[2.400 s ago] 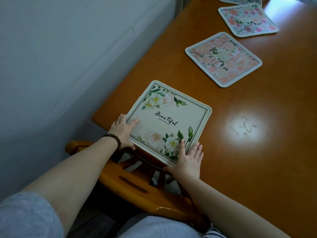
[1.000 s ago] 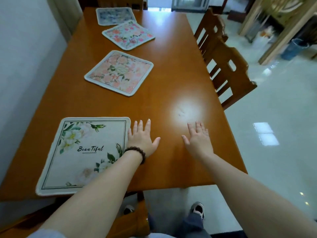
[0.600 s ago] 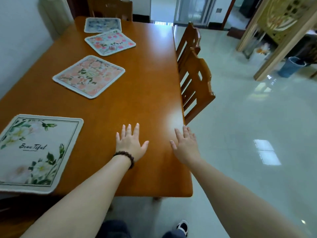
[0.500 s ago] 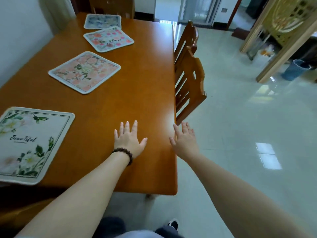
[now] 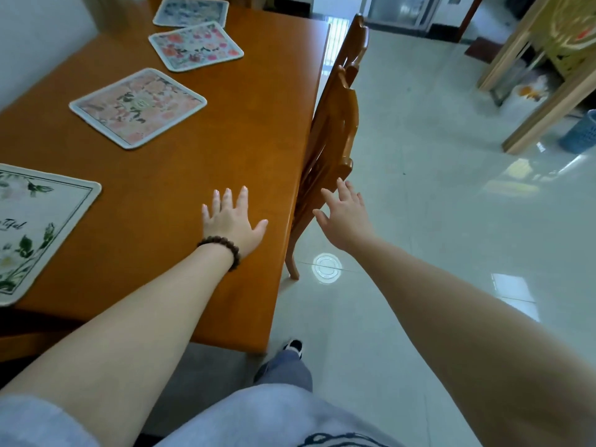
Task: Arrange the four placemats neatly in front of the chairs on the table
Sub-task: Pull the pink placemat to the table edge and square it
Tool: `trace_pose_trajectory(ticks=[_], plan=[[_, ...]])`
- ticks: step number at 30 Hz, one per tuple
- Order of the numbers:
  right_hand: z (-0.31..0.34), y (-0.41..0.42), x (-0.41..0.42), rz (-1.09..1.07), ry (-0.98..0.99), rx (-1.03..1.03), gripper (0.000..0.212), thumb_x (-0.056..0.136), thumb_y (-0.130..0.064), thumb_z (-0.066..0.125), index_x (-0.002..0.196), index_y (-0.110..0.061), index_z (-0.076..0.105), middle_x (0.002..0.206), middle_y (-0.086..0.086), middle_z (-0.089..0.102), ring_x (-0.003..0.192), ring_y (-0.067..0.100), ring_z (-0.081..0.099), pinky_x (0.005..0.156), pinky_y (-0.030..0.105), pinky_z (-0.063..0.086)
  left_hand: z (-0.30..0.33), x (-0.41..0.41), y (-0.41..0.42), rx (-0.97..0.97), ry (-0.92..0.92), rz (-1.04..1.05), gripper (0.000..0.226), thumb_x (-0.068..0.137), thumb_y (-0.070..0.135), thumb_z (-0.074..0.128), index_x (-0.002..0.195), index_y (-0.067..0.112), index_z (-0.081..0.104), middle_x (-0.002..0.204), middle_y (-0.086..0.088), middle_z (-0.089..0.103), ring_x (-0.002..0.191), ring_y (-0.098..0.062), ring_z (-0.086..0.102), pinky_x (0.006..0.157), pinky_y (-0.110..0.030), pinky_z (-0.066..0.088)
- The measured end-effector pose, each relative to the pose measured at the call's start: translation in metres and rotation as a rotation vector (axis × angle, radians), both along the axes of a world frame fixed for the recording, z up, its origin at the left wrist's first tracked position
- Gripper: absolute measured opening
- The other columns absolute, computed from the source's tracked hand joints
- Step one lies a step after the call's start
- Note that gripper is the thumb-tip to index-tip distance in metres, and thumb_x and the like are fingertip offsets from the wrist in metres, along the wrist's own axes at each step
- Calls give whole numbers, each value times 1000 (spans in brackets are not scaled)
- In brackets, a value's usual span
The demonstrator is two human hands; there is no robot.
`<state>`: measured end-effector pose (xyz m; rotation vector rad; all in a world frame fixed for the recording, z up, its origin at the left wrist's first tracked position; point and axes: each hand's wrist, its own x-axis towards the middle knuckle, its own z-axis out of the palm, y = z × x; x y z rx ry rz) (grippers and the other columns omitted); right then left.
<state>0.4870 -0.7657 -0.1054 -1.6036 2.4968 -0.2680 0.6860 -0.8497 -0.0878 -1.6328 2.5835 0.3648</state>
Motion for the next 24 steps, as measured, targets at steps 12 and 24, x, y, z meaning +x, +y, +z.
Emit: trace_pose_trajectory(ticks=[12, 24], plan=[[16, -89, -114, 164, 152, -89, 54, 99, -47, 37, 146, -22, 33, 159, 12, 10, 146, 30, -2, 117, 47, -3, -44, -98, -61, -22, 36, 89, 79, 91, 62, 36, 152, 23, 4, 159, -11, 7, 146, -32, 1, 115, -53, 7], [13, -223, -189, 454, 108, 4, 49, 99, -45, 39, 143, -25, 37, 159, 11, 12, 146, 31, -1, 114, 45, -6, -54, -175, -137, 41, 76, 404, 83, 88, 65, 38, 152, 24, 4, 159, -11, 11, 145, -33, 5, 113, -54, 11]])
